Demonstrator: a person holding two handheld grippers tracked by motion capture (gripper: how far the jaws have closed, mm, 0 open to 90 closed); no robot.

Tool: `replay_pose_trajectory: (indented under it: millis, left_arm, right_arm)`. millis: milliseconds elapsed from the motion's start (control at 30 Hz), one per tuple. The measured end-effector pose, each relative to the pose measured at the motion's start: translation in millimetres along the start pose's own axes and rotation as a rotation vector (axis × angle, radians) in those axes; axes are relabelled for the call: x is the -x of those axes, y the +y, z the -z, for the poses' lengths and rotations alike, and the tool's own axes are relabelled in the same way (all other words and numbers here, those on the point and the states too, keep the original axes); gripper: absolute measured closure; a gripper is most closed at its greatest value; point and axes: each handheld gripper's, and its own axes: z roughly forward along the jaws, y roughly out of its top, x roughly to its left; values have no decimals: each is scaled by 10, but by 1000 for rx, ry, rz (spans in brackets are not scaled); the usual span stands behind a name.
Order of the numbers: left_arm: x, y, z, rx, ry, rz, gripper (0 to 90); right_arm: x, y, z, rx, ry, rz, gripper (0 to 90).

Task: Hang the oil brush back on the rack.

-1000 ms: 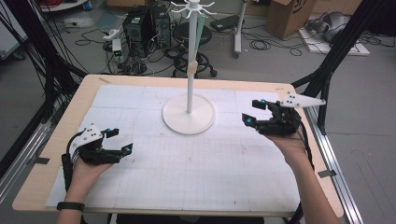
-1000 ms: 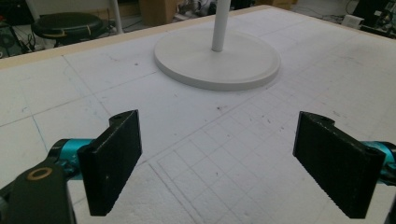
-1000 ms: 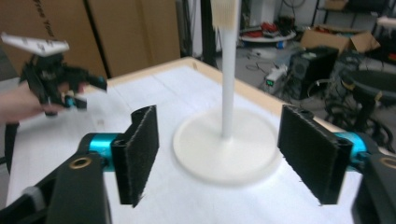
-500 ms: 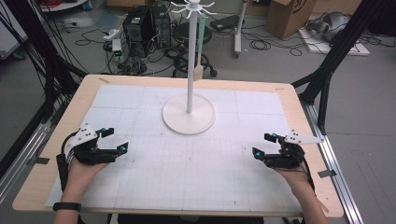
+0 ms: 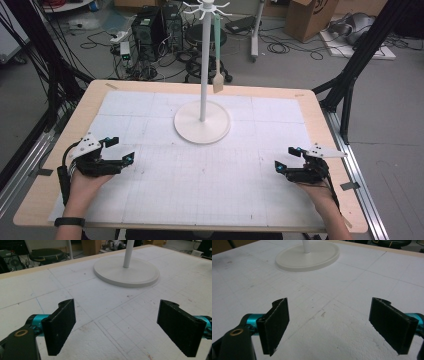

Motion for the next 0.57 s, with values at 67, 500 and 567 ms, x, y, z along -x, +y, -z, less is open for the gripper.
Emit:
replay_pose_trajectory:
  millis: [67, 500, 567]
  left_arm:
    - [-2, -2, 3, 0, 1, -1, 160]
    - [5, -19, -8, -12, 9, -3, 160]
    - [5, -21, -10, -20, 11, -9, 160]
  right_arm:
    - [0, -2, -2, 0, -3, 5, 151]
    - [18, -28, -38, -17, -8, 11, 150]
    - [22, -31, -38, -20, -9, 1, 150]
